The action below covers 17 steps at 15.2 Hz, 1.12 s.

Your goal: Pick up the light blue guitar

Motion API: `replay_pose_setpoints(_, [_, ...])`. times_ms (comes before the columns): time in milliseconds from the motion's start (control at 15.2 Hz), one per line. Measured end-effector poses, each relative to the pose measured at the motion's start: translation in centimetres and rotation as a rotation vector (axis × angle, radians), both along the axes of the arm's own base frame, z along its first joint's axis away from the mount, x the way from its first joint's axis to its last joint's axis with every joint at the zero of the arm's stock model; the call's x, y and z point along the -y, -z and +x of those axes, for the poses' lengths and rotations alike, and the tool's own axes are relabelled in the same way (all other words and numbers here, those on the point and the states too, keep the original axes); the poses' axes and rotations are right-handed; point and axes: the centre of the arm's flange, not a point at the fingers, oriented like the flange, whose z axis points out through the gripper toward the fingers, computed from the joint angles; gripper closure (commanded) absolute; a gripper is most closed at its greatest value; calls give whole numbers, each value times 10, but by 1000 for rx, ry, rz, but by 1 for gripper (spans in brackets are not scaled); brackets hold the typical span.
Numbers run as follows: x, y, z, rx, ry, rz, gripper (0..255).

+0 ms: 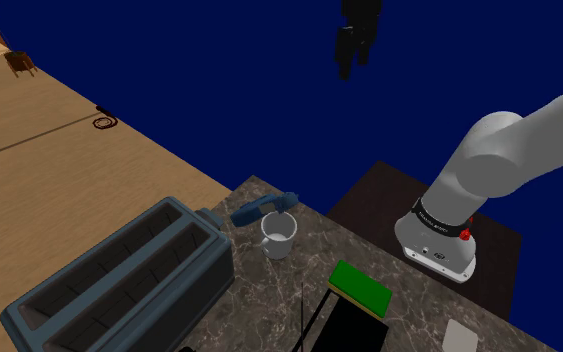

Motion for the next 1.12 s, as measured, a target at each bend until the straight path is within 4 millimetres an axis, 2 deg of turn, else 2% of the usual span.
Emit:
replay_pose_setpoints(858, [-126, 118, 63, -337, 117, 14, 0])
replay_pose_setpoints(1122, [-164, 156, 76, -440, 153, 17, 0])
